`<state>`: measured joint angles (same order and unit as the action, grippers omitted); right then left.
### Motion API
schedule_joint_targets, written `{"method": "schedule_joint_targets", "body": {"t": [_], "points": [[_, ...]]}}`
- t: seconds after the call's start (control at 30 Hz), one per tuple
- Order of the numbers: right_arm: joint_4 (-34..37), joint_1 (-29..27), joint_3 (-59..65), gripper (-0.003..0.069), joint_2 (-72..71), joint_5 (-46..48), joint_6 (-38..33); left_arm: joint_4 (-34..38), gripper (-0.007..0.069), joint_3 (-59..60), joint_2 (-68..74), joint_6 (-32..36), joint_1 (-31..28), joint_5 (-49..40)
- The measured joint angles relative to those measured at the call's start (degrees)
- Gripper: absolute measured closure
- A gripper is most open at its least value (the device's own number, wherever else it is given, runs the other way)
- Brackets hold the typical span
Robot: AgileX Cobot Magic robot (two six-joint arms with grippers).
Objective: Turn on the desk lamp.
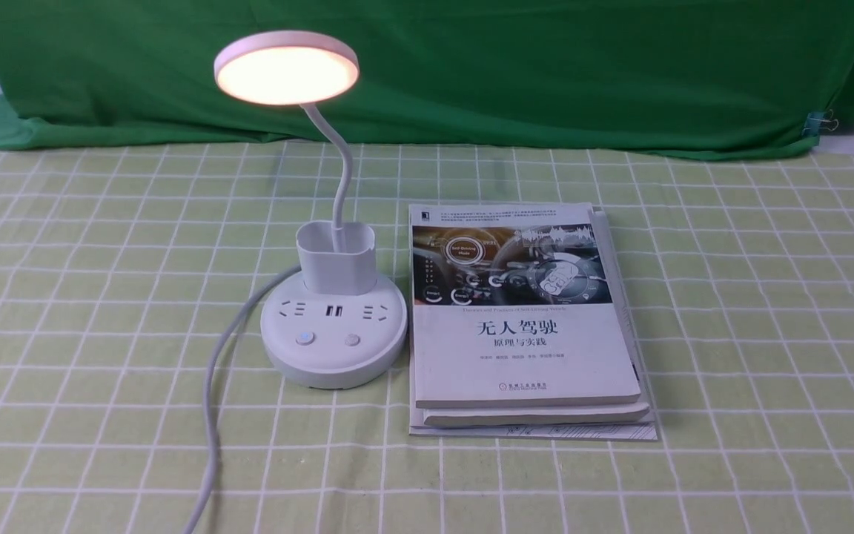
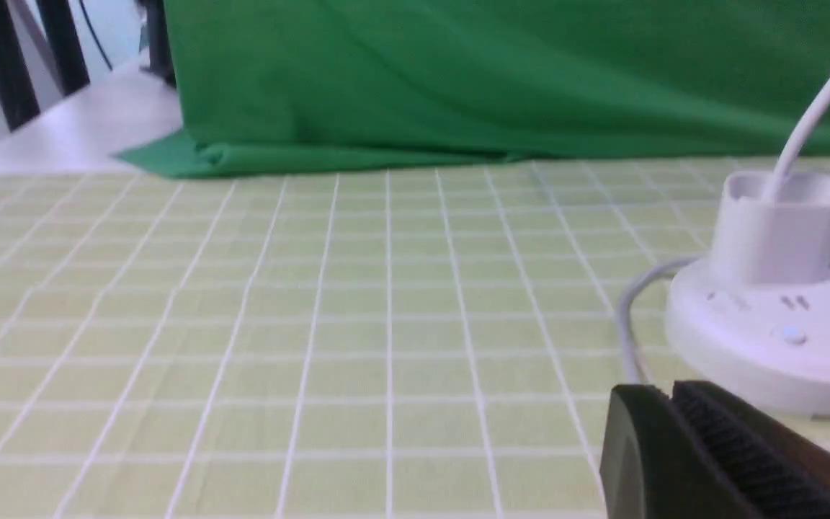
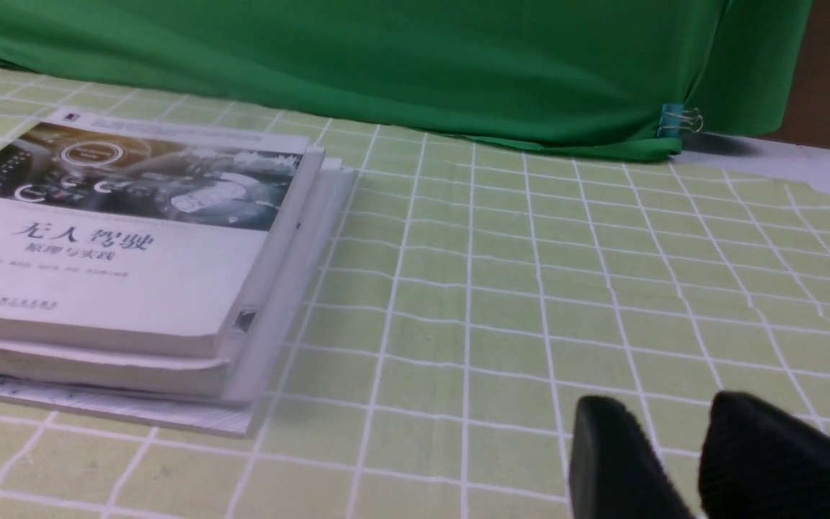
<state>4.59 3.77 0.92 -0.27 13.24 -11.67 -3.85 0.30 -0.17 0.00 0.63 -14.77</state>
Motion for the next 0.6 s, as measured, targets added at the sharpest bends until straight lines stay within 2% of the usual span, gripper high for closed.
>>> {"method": "schedule_joint_targets", "body": {"t": [0.6], "points": [[0.0, 0.0, 0.0, 0.0414, 0.0, 0.0, 0.0, 0.5, 0.0606, 0.1, 0.0, -0.4, -0.1, -1.5]]}}
